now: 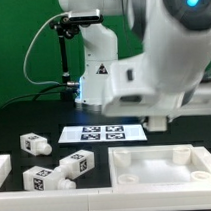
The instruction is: Assemble one leg
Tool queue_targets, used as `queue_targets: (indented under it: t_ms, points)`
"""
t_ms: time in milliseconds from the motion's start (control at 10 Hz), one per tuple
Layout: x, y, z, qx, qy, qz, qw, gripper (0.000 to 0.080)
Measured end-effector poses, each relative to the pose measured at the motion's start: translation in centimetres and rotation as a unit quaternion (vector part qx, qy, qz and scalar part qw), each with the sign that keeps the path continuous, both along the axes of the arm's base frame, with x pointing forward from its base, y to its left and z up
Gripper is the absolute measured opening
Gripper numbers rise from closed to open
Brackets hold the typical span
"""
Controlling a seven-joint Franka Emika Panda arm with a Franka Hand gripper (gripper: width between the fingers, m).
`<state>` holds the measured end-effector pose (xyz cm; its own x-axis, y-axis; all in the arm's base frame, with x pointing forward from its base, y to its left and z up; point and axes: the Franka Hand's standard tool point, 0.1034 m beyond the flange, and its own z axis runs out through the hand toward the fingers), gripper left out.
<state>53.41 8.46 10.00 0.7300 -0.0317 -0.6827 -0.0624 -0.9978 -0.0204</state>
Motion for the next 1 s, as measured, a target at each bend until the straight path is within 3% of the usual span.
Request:
queue_targets:
  t_ms: [100,200,300,700,800,1000]
  points:
    - [2.5,0.9,2.3,-0.001,-0.063,-0.007,0.998,0.0285]
    - [3.5,1.9,4.3,0.005,-0.119,-0.003,0.993,0.0287]
    - [2.9,1.8,4.6,-0.002,-0.135,0.008,0.991,0.0287]
    - [4.8,2.5,4.4,0.0,-0.28,-0.001,0.96,0.0287]
    - [5.8,3.2,4.4,0.003,-0.309,0.008,0.951,0.0287]
    - [10.0,2.1,4.6,0.022,-0.433,0.04,0.9,0.0287]
